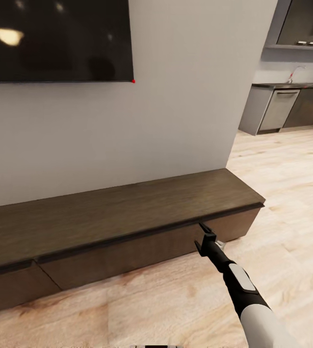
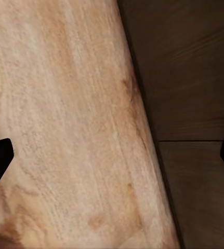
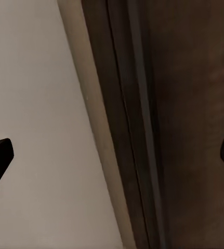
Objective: Place each of the two pumpkins and all three candles from the living room inside a cabinet in the living room (use any cabinet), then make sure every cabinet is closed, and position the cauldron so it is next to a table in the living room.
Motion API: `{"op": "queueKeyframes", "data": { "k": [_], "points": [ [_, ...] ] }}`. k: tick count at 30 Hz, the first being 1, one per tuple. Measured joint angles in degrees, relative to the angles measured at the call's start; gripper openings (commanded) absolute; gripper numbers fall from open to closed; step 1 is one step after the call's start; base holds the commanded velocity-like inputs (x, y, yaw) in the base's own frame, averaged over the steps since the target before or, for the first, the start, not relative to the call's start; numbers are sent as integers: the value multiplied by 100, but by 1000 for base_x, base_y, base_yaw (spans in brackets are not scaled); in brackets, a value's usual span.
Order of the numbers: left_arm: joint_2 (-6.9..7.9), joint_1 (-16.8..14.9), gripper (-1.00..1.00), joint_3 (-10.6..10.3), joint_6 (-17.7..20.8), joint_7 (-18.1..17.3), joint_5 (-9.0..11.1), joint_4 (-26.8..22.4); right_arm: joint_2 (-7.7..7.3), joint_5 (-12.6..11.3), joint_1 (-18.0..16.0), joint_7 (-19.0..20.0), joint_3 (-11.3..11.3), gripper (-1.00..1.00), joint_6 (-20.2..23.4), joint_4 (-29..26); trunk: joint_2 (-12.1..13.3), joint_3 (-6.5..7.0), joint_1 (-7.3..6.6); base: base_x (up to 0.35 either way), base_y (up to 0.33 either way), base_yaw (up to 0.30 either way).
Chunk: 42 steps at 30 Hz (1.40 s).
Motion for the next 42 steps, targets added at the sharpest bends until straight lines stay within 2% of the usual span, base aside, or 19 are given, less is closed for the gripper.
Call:
{"op": "queueKeyframes", "data": {
  "k": [2,4,7,9,10,11,14,17,24,28,30,33,37,39,42],
  "points": [
    [-12,3,100,2,13,-9,7,-7,1,6,-1,4,1,100,0,4,-3,-44,5,0,0,0],
    [-32,10,100,90,111,-53,58,-47,2,3,0,10,6,100,0,8,-5,-89,10,0,0,0],
    [-53,23,100,765,734,-372,268,-78,1,-1,3,18,10,100,0,10,-10,-155,18,0,0,0],
    [-68,31,100,1660,1477,-979,374,-91,1,-3,5,23,12,100,3,8,-12,-200,23,0,0,0],
    [-76,31,100,1874,1628,-1125,386,-87,2,-3,5,24,12,100,4,5,-14,-222,26,0,0,0],
    [-87,32,100,2193,1842,-1347,403,-82,2,-3,5,25,12,100,6,1,-15,-244,28,0,0,0],
    [-101,33,100,2563,2075,-1595,419,-71,6,-4,5,28,12,100,8,-8,-19,-311,36,0,0,0],
    [-109,33,100,2718,2176,-1701,422,-44,9,-2,5,33,16,100,8,-40,-23,-377,44,0,0,0],
    [-118,36,100,2744,2235,-1744,395,46,9,-12,9,99,17,100,28,-121,-32,-532,62,0,0,0],
    [-120,36,100,2740,2243,-1752,390,81,14,-16,23,356,26,100,36,-203,-33,-533,62,0,0,0],
    [-122,39,100,2737,2247,-1750,360,151,18,-11,36,623,36,100,21,-266,-33,-533,62,0,0,0],
    [-123,42,100,2734,2248,-1786,122,408,16,12,44,828,32,100,7,-298,-33,-533,62,0,0,0],
    [-116,42,100,2764,2246,-1825,47,714,12,20,46,878,25,100,8,-282,-33,-533,61,25,0,0],
    [-111,43,100,2922,2235,-1861,37,801,13,11,44,833,25,100,12,-265,-33,-533,60,187,0,0],
    [-116,43,100,3012,2161,-1878,40,867,13,-2,42,804,21,100,12,-257,-33,-533,60,150,0,0]
  ]
}}
